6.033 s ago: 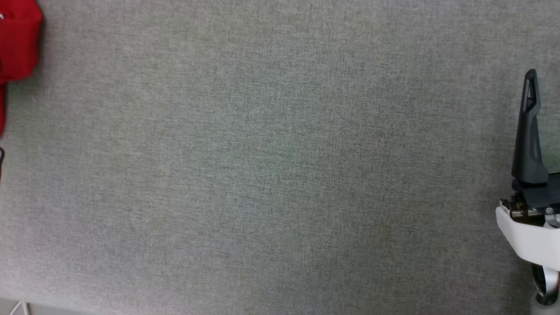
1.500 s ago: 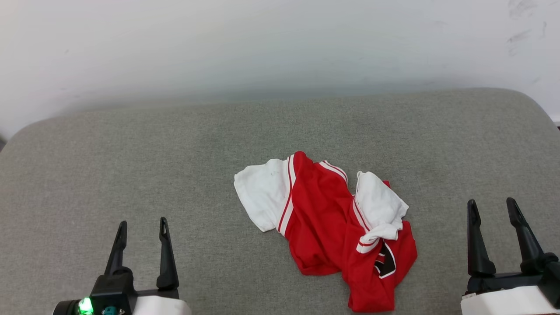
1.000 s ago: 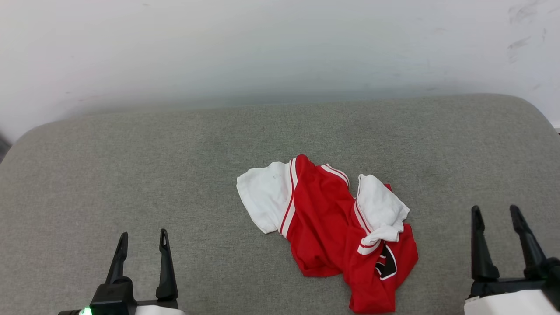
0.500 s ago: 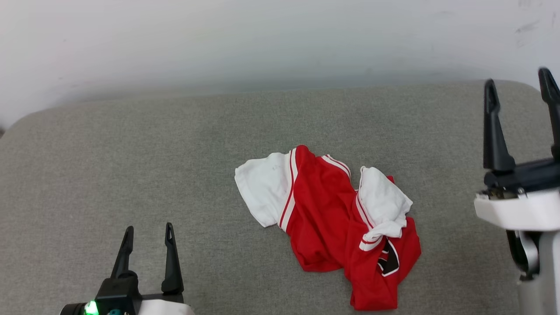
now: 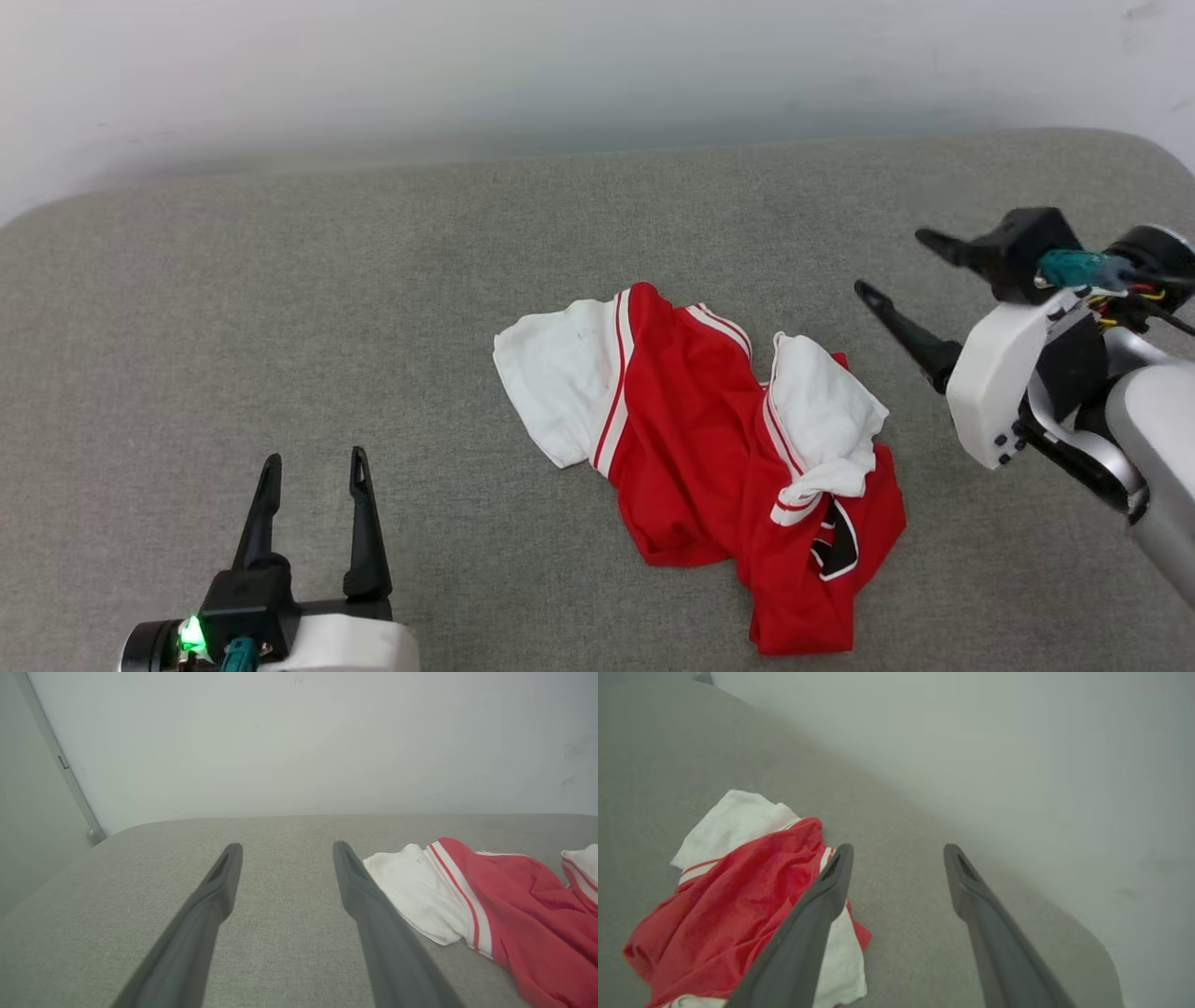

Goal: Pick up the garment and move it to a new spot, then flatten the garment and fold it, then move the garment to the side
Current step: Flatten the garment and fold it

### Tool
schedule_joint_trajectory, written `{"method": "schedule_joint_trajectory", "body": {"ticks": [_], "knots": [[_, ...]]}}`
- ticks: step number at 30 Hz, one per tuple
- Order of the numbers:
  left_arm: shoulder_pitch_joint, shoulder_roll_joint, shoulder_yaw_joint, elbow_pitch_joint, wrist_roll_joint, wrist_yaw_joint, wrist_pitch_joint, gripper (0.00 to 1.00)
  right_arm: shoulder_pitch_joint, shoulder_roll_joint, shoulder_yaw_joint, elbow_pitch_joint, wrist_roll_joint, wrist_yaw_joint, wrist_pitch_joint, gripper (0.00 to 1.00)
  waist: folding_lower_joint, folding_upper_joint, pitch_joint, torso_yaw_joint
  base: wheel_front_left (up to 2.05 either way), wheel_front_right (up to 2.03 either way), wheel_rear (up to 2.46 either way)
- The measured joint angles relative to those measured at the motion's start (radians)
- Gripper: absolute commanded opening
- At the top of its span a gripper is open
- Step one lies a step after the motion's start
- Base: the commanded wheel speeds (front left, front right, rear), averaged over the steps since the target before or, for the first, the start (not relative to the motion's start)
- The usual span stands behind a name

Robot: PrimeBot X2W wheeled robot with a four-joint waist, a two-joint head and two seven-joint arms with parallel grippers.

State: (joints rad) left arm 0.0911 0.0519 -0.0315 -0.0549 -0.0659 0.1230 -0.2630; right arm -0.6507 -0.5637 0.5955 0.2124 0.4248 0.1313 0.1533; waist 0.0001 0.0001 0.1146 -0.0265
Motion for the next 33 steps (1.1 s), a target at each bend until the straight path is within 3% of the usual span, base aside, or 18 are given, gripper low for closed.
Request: {"method": "schedule_joint_trajectory", "body": {"ticks": [7,12,20,28,29,30,33], "knots": [[-0.047,-0.001,-0.006,-0.003,-0.002,-0.006,0.0,1.0,-0.143,-0.162,0.281,-0.021,0.324,0.0,0.367,1.0,0.0,0.0,0.057,0.011,0.0,0.0,0.0],[-0.088,-0.001,-0.02,-0.007,-0.009,-0.006,0.0,1.0,-0.224,-0.18,0.385,0.027,0.428,0.0,0.502,1.0,0.0,0.0,0.112,0.027,0.0,0.0,0.0],[-0.149,-0.001,-0.047,-0.007,-0.017,-0.008,0.0,1.0,-0.287,-0.135,0.513,0.174,0.462,0.0,0.497,1.0,0.0001,-0.0001,0.206,0.06,0.0,0.0,0.0],[-0.174,-0.001,-0.052,0.011,-0.018,-0.008,0.0,1.0,-0.315,-0.121,0.617,0.229,0.482,-0.001,0.436,1.0,-0.0001,0.0,0.239,0.084,0.0,0.0,0.0],[-0.174,-0.001,-0.05,0.014,-0.018,-0.008,0.0,1.0,-0.313,-0.12,0.625,0.231,0.483,-0.001,0.42,0.42,-0.0002,0.0,0.235,0.083,0.0,0.0,0.0],[-0.174,-0.001,-0.049,0.017,-0.018,-0.008,0.0,1.0,-0.311,-0.122,0.633,0.233,0.482,-0.001,0.397,0.0,-0.0002,0.0,0.23,0.082,0.0,0.0,0.0],[-0.17,-0.001,-0.039,0.023,-0.018,-0.007,0.0,1.0,-0.305,-0.132,0.653,0.232,0.49,-0.002,0.318,0.0,-0.0001,0.0,0.207,0.074,0.0,0.0,0.0]]}}
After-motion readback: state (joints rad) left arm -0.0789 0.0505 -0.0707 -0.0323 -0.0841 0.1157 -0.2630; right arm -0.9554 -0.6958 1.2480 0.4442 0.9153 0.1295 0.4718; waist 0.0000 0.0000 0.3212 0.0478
